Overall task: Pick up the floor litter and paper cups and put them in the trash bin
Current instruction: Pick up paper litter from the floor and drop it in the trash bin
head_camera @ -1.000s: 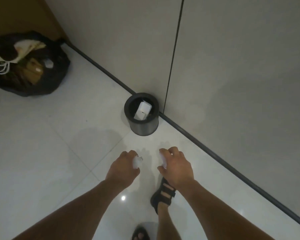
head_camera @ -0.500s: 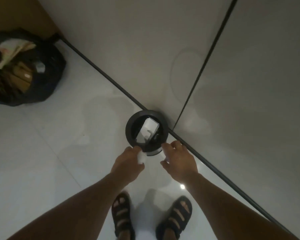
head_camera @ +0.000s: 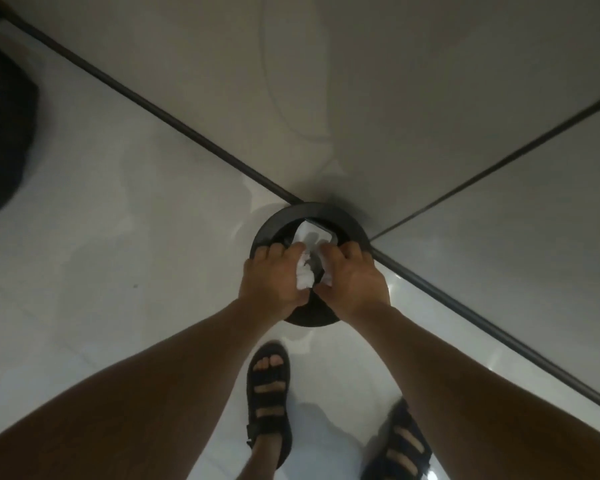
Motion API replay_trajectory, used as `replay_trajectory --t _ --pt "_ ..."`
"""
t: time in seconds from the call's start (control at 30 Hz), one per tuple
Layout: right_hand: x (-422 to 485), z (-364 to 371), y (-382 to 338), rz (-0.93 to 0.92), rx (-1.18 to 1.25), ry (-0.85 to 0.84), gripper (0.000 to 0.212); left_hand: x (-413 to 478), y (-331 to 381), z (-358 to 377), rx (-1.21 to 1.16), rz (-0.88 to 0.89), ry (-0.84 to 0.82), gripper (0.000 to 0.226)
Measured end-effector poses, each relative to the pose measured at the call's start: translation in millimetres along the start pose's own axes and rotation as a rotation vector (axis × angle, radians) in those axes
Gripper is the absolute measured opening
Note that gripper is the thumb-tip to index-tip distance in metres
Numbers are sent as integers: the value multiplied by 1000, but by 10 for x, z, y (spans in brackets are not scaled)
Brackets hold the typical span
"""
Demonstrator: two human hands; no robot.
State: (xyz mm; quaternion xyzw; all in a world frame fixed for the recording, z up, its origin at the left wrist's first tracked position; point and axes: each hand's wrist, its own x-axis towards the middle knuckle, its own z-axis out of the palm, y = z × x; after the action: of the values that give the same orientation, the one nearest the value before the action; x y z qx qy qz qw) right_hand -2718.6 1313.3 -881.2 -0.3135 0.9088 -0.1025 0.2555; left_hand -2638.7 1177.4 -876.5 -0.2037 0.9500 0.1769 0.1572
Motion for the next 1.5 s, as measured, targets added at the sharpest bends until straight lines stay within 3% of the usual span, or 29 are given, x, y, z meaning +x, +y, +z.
replay_trajectory --t 0.07,0.27,0.4,0.67,0.97,1.5 --pt "61 142 -3 33 -4 -35 68 51 -160 133 99 88 35 88" --pt "-129 286 10 129 48 -9 70 171 -340 233 163 120 -176 112" --pt "-312 147 20 169 47 17 63 174 -291 38 144 136 -89 109" --pt "-855 -332 -49 289 115 41 68 -193 25 -470 196 202 -115 96" --pt "-2092 -751 482 489 221 84 74 -813 1273 -690 286 390 -122 94" --pt "-5192 -631 1821 940 470 322 73 -2517 4037 131 456 771 -315 90"
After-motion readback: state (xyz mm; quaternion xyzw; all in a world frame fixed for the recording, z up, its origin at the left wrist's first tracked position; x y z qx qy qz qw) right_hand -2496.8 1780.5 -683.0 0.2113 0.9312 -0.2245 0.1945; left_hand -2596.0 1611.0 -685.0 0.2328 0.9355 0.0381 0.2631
